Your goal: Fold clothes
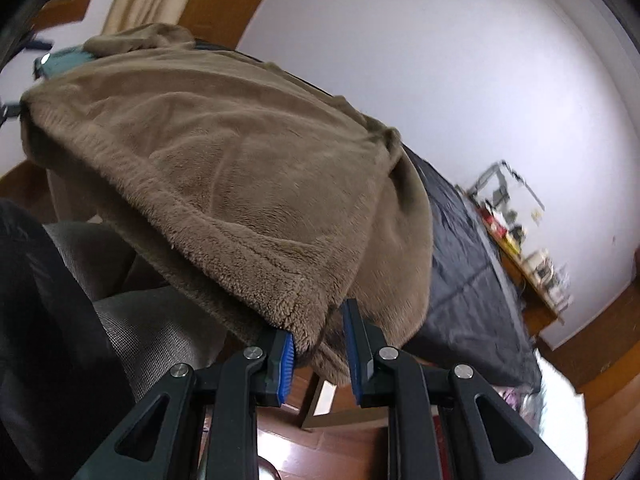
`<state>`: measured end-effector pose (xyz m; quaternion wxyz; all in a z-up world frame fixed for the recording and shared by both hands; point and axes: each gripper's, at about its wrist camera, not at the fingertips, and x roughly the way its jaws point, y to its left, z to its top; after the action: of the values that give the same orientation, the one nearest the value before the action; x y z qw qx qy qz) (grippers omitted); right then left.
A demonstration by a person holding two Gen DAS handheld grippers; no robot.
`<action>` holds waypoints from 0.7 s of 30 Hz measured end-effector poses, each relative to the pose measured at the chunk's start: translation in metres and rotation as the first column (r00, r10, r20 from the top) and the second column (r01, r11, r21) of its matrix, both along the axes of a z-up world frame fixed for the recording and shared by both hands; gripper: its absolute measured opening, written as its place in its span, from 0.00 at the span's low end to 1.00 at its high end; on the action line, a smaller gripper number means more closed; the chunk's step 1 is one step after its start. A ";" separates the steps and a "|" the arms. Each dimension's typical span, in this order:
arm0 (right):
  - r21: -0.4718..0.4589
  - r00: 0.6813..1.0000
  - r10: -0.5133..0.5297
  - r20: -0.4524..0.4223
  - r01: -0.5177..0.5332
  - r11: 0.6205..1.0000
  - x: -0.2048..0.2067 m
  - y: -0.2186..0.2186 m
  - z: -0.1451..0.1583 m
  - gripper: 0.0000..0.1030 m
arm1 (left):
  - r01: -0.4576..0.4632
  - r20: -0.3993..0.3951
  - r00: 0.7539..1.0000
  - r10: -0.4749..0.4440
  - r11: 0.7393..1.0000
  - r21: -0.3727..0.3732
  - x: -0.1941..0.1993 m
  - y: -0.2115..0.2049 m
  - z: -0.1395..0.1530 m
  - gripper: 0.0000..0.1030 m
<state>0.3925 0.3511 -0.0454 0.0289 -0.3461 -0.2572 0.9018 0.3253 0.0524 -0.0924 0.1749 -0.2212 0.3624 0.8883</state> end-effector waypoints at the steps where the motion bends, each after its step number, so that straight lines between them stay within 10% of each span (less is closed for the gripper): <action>1: -0.008 1.000 0.001 0.012 -0.001 1.000 0.002 0.002 -0.001 0.21 | 0.011 -0.006 1.000 -0.011 1.000 -0.022 0.003 0.003 -0.003 1.00; 8: -0.073 0.994 0.073 0.084 -0.067 0.995 0.020 0.008 -0.006 0.21 | 0.032 0.007 0.999 -0.032 0.999 -0.032 0.008 -0.003 -0.004 1.00; 14: -0.263 0.984 0.143 -0.107 -0.167 0.950 0.034 0.015 0.046 0.21 | -0.010 0.002 1.000 0.010 0.990 0.142 -0.007 -0.013 0.030 1.00; 21: -0.314 0.980 0.194 -0.042 -0.197 0.929 -0.042 -0.011 0.039 0.24 | -0.117 0.011 0.993 0.117 0.982 0.147 -0.051 0.013 0.040 1.00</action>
<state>0.3505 0.3406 -0.0066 -0.1158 -0.3145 -0.1422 0.9314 0.2743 0.0652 -0.0526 0.1386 -0.2298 0.2819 0.9211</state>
